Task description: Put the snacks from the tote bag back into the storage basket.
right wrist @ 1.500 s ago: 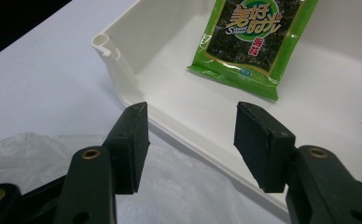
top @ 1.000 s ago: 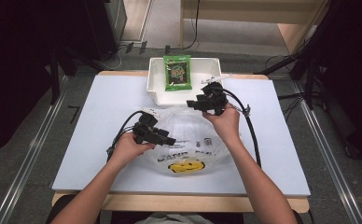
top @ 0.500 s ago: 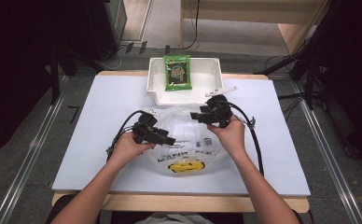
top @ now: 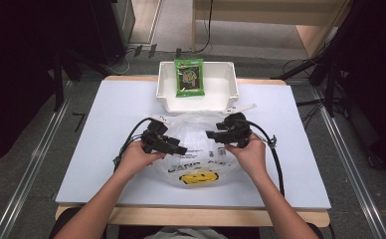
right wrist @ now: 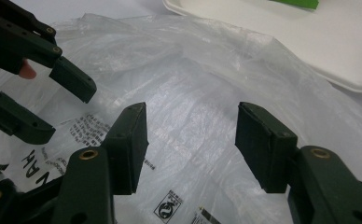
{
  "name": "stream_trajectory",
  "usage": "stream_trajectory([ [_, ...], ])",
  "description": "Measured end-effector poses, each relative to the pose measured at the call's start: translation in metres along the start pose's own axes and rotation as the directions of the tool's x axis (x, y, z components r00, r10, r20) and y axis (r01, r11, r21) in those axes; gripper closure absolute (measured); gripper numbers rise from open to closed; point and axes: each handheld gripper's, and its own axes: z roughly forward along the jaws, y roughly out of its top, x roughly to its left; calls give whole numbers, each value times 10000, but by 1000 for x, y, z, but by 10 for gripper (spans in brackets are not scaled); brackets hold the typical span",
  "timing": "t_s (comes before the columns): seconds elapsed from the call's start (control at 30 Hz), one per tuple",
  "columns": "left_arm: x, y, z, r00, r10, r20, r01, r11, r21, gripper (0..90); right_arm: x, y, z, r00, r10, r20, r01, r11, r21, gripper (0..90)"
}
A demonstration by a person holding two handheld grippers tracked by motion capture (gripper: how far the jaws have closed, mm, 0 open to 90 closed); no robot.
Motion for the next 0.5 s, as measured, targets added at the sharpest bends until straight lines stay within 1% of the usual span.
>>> stream_trajectory([
  [0.27,-1,1,-1,10000,18,-12,-18,10000,-15,406,1,-13,-5,9998,147,-94,-147,9999,-75,452],
  [0.3,-1,1,-1,10000,36,-2,-36,10000,-12,406,2,-15,-5,9999,80,-94,-81,10000,-30,451],
  [0.33,-1,1,-1,10000,34,2,-34,10000,-22,406,3,-16,-6,9999,126,-88,-127,9999,-83,452],
  [0.37,-1,1,-1,10000,45,-16,-45,10000,-18,406,3,-18,-5,9999,70,-110,-71,9999,-145,451],
  [0.5,-1,1,-1,10000,59,-7,-59,10000,-19,405,3,-21,-3,9999,70,-100,-70,10000,-26,450],
])
